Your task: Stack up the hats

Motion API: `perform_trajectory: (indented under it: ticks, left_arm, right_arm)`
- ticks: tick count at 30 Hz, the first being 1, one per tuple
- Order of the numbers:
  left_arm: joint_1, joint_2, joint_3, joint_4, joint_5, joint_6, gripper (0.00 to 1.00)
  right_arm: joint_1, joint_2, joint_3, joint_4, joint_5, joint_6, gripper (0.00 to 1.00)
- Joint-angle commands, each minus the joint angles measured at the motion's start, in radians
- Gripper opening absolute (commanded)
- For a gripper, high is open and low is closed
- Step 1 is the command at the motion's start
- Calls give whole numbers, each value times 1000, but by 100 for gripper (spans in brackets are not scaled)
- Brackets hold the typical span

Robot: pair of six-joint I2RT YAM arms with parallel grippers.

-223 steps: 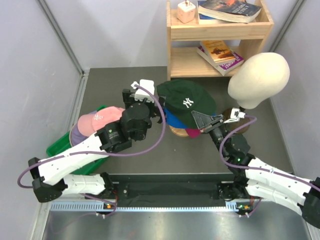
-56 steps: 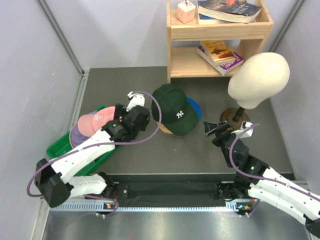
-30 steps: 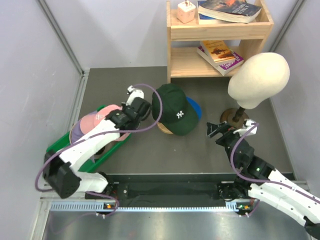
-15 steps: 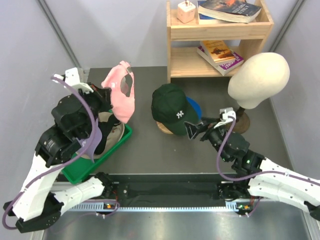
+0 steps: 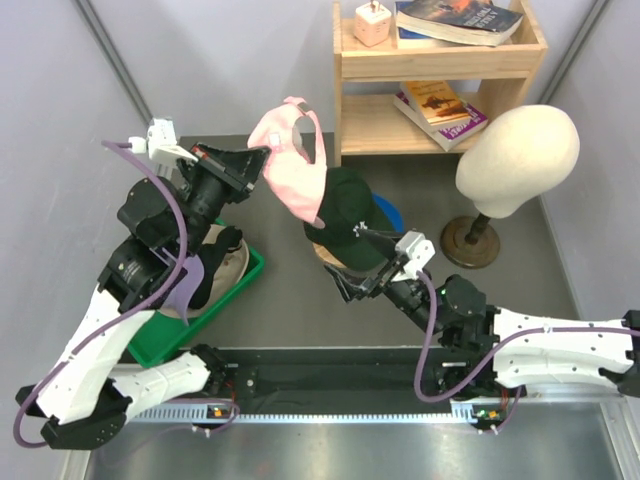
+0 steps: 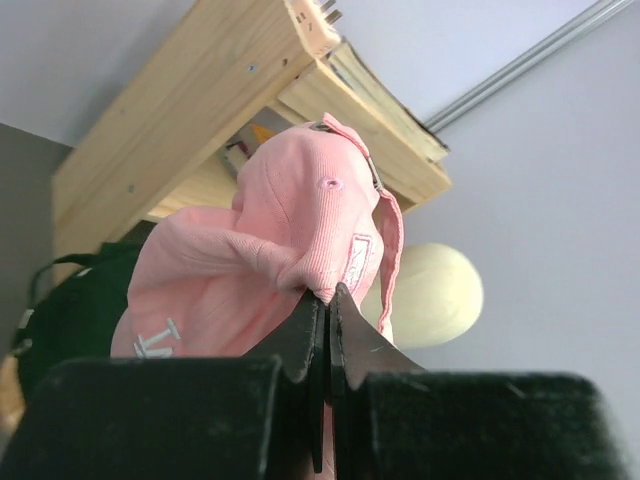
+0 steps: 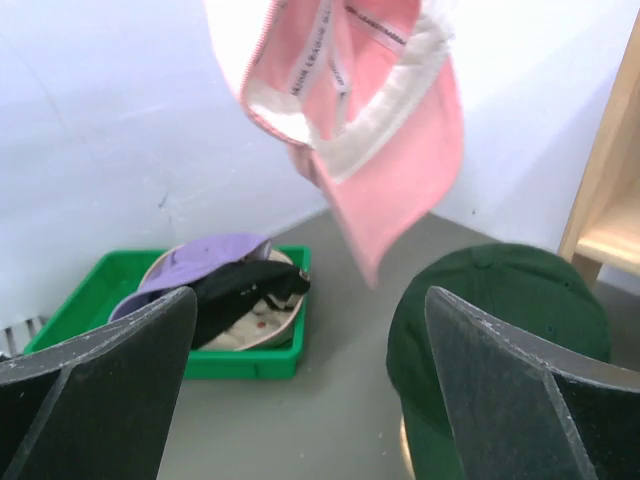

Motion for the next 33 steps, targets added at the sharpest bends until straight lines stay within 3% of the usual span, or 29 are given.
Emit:
perform_trajectory:
  ticks: [1,9,16,26,33]
  left_arm:
    - [3,-22,-29,204,29,-172,0]
    - [1,-12,-35,267,61,-281,0]
    - [1,4,-34,302,85,-367,0]
    - [3,-4,-37,316,109,-418,0]
    - [3,-2,-43,331,120,-435,0]
  right_arm:
    - [31,49,-31,290,-7,-160,95]
    - [31,204,-53,547,72,-283,94]
    - [33,342,-42,755,54,-329,91]
    - [-47,439,68,747,-59,-275,82]
    - [-101,472,139,662,-185,-225,65]
